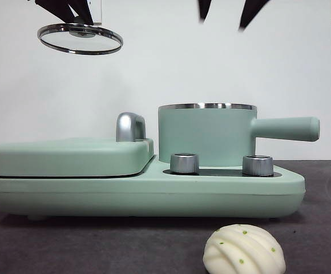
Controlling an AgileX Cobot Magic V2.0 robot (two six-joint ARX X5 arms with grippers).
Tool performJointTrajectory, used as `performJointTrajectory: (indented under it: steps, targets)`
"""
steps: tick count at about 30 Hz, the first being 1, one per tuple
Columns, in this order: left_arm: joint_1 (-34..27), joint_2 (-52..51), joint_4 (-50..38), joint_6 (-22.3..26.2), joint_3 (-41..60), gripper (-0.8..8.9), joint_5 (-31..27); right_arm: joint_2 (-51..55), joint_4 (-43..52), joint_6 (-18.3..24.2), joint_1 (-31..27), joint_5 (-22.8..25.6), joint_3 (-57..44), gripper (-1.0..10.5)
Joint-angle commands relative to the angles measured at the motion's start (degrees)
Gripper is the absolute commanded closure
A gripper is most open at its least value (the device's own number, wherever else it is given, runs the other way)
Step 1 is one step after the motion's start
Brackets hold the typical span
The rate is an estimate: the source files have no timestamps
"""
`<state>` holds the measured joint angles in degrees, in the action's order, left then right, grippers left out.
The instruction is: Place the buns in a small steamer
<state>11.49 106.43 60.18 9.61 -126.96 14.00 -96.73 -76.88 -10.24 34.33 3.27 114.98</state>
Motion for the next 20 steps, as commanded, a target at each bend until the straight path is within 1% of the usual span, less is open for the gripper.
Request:
performJointTrajectory:
  steps: [1,5,8,13,17,20]
  targets:
    - [0.2,0.3,-1.4,-0.2,-2.0,7.98,0.4,4.0,-4.2,0.7,2.1,0.2,-2.3,5.5]
    - [0.2,0.3,-1.4,-0.2,-2.0,7.98,0.4,11.7,-4.2,0.6,5.7,0.2,-9.2,5.5]
    - [0.2,0.3,-1.5,-0.2,-2.0,7.98,0.4,17.6,-3.0,0.3,9.5,-0.3,-16.0,5.5]
    - [0.2,0.4,-1.4,-0.2,-2.0,7.98,0.4,26.8,3.3,-6.9,16.9,-0.3,-29.4,5.5]
    - [0.2,0.4,-1.5,-0.2,-2.0,7.98,0.4,31.0,6.8,-11.9,22.2,-0.2,-39.5,5.5]
    - [0.2,0.4,-1.5,-0.2,-2.0,7.98,0.4,31.4,10.1,-13.4,25.6,-0.3,-46.2,5.5]
